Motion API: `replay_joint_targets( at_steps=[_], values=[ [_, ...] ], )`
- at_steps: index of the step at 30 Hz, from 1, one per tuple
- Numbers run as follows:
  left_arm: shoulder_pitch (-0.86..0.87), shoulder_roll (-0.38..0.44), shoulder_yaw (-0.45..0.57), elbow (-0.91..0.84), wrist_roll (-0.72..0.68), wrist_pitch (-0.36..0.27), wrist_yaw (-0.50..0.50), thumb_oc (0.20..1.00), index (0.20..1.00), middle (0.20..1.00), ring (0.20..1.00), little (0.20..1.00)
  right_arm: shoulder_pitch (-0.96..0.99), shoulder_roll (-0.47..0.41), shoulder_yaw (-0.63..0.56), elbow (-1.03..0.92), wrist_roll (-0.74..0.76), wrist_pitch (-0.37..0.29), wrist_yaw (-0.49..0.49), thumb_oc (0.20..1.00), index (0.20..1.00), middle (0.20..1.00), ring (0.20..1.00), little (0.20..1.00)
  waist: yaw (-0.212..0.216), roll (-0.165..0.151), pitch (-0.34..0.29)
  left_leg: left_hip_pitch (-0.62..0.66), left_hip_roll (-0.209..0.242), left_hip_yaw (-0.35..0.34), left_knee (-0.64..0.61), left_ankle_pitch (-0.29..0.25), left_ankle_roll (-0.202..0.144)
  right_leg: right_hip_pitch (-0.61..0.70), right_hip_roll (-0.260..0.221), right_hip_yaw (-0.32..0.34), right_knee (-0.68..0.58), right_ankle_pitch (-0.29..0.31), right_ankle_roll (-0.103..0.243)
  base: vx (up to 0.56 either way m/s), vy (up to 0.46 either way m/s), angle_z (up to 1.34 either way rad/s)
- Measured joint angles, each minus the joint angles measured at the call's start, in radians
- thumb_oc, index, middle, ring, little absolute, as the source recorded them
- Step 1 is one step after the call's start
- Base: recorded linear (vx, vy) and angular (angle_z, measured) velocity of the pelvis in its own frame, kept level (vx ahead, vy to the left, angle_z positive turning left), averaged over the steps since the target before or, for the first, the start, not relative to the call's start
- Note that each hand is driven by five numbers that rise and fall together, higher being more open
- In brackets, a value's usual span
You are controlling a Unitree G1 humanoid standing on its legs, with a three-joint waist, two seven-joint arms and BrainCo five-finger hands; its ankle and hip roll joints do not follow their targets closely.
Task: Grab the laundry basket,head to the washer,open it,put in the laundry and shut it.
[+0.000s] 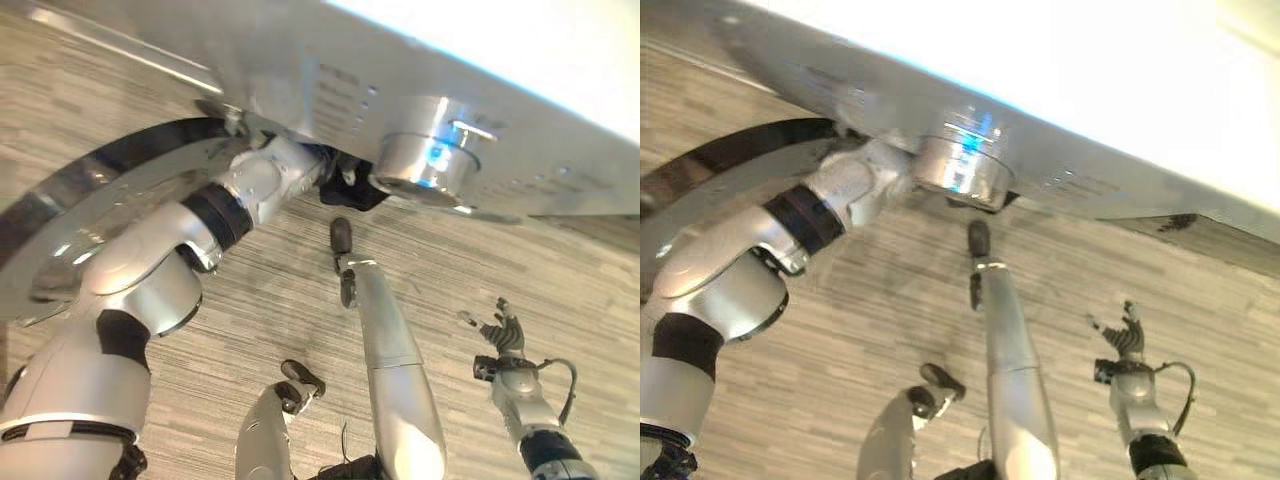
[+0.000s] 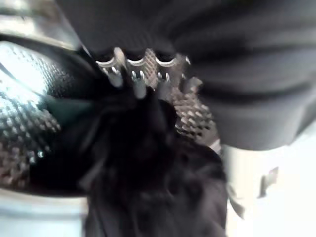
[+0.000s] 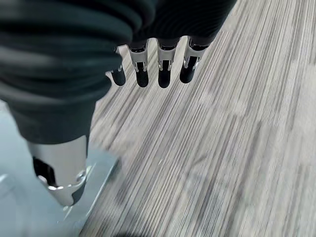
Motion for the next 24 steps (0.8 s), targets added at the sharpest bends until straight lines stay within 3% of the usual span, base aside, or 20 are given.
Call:
replay_joint_targets(
  at_steps=[2,3,6,10,13,15,16,18,24],
  values=[
    [0.098,-0.024,0.098,-0.082,-0.038,-0.002,0.020,1.000,1.000,1.000,1.000,1.000,-0.001,0.018,0.002,0.032,-0.001,0.006,0.003,1.000,1.000,1.000,1.000,1.000,0.022,0.000,0.000,0.022,-0.008,-0.015,-0.030,0.020,0.000,0.026,-0.010,-0.011,-0.009,-0.001,-0.003,-0.05,0.020,0.25],
    [0.254,-0.062,0.212,-0.165,-0.087,-0.001,0.049,1.000,1.000,1.000,1.000,1.000,0.000,0.038,0.003,0.045,-0.001,0.005,0.004,1.000,1.000,1.000,1.000,1.000,0.032,0.001,0.000,0.061,-0.017,-0.021,-0.080,0.047,0.001,0.060,-0.014,-0.020,-0.019,-0.003,-0.005,-0.06,0.013,0.21],
    [0.506,-0.183,0.351,-0.159,-0.171,-0.010,0.173,1.000,1.000,1.000,1.000,1.000,-0.001,0.052,0.007,0.087,-0.001,0.006,0.002,1.000,1.000,1.000,1.000,1.000,0.061,0.004,-0.008,0.113,-0.029,-0.041,-0.148,0.082,0.002,0.111,-0.013,-0.031,-0.050,-0.005,0.000,-0.03,0.018,0.19],
    [0.682,-0.165,0.332,-0.159,-0.262,-0.033,0.205,1.000,1.000,1.000,1.000,1.000,-0.081,0.052,-0.015,0.201,0.032,-0.007,-0.022,1.000,1.000,1.000,1.000,1.000,0.098,0.006,-0.010,0.158,-0.047,-0.077,-0.241,0.142,0.013,0.174,-0.027,-0.064,-0.101,0.002,0.017,-0.01,0.025,0.25],
    [0.705,-0.170,0.275,-0.162,-0.307,-0.045,0.199,1.000,1.000,1.000,1.000,1.000,-0.128,0.051,-0.030,0.241,0.059,-0.018,-0.032,1.000,1.000,1.000,1.000,1.000,0.127,0.003,-0.033,0.157,-0.058,-0.103,-0.261,0.154,0.012,0.186,-0.039,-0.071,-0.112,0.005,0.028,-0.03,-0.007,0.18],
    [0.701,-0.214,0.262,-0.145,-0.340,-0.045,0.188,1.000,1.000,1.000,1.000,1.000,-0.182,0.043,-0.027,0.312,0.093,-0.016,-0.046,1.000,1.000,1.000,1.000,1.000,0.115,0.006,-0.043,0.161,-0.066,-0.127,-0.294,0.176,0.012,0.194,-0.060,-0.085,-0.110,0.005,0.034,-0.02,-0.020,0.26],
    [0.716,-0.242,0.240,-0.148,-0.361,-0.058,0.169,1.000,1.000,1.000,1.000,1.000,-0.217,0.036,-0.040,0.333,0.123,-0.011,-0.056,1.000,1.000,1.000,1.000,1.000,0.132,0.005,-0.053,0.179,-0.067,-0.130,-0.331,0.205,0.010,0.200,-0.075,-0.094,-0.091,0.008,0.027,-0.03,-0.047,0.42],
    [0.751,-0.249,0.244,-0.150,-0.388,-0.069,0.145,1.000,1.000,1.000,1.000,1.000,-0.249,0.029,-0.045,0.350,0.141,-0.011,-0.066,1.000,1.000,1.000,1.000,1.000,0.123,0.005,-0.053,0.201,-0.069,-0.153,-0.366,0.229,0.012,0.217,-0.101,-0.115,-0.071,-0.001,0.014,0.00,-0.026,0.42],
    [0.900,-0.125,0.299,-0.209,-0.458,-0.068,0.099,1.000,1.000,1.000,1.000,1.000,-0.326,0.008,-0.081,0.417,0.222,-0.010,-0.065,1.000,1.000,1.000,1.000,1.000,0.188,0.021,-0.068,0.205,-0.078,-0.235,-0.423,0.286,0.010,0.244,-0.156,-0.154,-0.067,-0.006,0.010,-0.02,-0.040,0.40]
  ],
)
